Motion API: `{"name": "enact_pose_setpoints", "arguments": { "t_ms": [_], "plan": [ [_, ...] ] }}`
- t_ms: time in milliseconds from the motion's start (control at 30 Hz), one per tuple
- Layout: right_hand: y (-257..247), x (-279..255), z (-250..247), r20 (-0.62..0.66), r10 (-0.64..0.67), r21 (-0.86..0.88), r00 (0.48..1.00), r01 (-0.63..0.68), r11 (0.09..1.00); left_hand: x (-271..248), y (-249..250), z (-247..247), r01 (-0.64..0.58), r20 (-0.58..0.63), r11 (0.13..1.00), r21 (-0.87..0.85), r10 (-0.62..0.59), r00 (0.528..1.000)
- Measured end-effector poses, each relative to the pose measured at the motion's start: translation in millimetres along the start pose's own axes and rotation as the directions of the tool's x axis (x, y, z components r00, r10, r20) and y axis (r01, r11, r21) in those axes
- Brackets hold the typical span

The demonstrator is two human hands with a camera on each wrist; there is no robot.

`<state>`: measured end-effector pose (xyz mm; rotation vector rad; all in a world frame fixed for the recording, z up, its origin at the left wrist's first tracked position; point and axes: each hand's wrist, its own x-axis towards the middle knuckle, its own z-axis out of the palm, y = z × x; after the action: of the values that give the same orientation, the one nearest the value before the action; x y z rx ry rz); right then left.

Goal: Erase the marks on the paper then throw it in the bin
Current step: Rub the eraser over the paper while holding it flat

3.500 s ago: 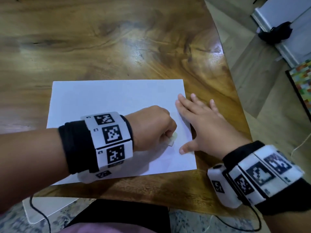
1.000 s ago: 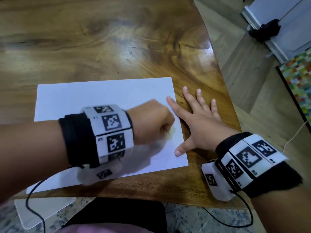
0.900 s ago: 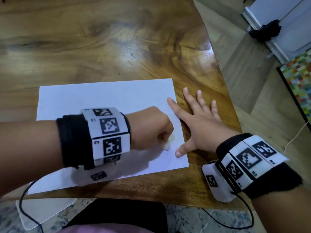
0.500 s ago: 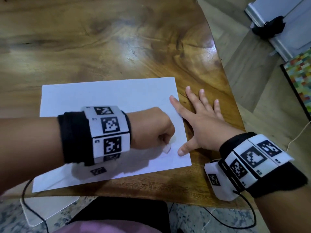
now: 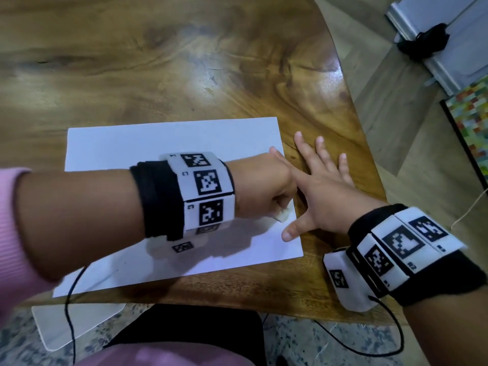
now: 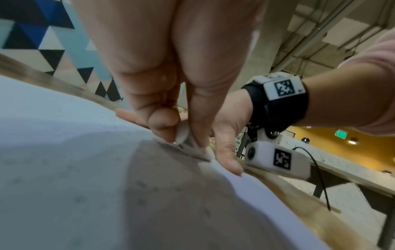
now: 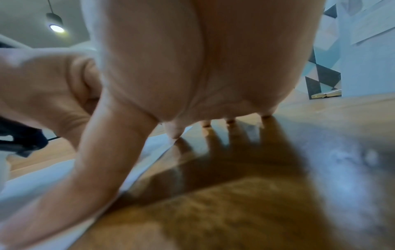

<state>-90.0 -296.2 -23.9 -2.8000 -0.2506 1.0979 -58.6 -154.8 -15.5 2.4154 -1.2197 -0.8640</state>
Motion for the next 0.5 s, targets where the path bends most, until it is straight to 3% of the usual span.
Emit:
{"name": "enact_pose_setpoints", "arguments": {
  "t_ms": [67, 200, 367, 433, 500],
  "plan": [
    [0, 0, 0, 0.003, 0.002, -0.004, 1.0, -0.002, 1.0, -5, -4, 5, -0.052, 0.017, 0.998, -0.041, 0.053, 0.998],
    [-1, 1, 0, 0.018, 0.024, -0.022, 1.0, -0.024, 0.999, -28, -15, 14, -0.082, 0.254, 0.992, -0.095, 0.103, 0.962],
    [0, 0, 0, 0.007, 0.003, 0.005, 1.0, -0.003, 1.0, -6, -8, 5, -0.078, -0.008, 0.996, -0.048, 0.077, 0.997],
    [0, 0, 0, 0.009, 0.007, 0.002, 1.0, -0.007, 1.0, -9, -10, 7, -0.11, 0.0, 0.992, -0.056, 0.11, 0.994],
    [-1, 1, 0, 0.015, 0.016, -0.009, 1.0, -0.016, 1.0, -22, -16, 13, -0.137, 0.135, 0.987, -0.086, 0.148, 0.98]
  ]
}}
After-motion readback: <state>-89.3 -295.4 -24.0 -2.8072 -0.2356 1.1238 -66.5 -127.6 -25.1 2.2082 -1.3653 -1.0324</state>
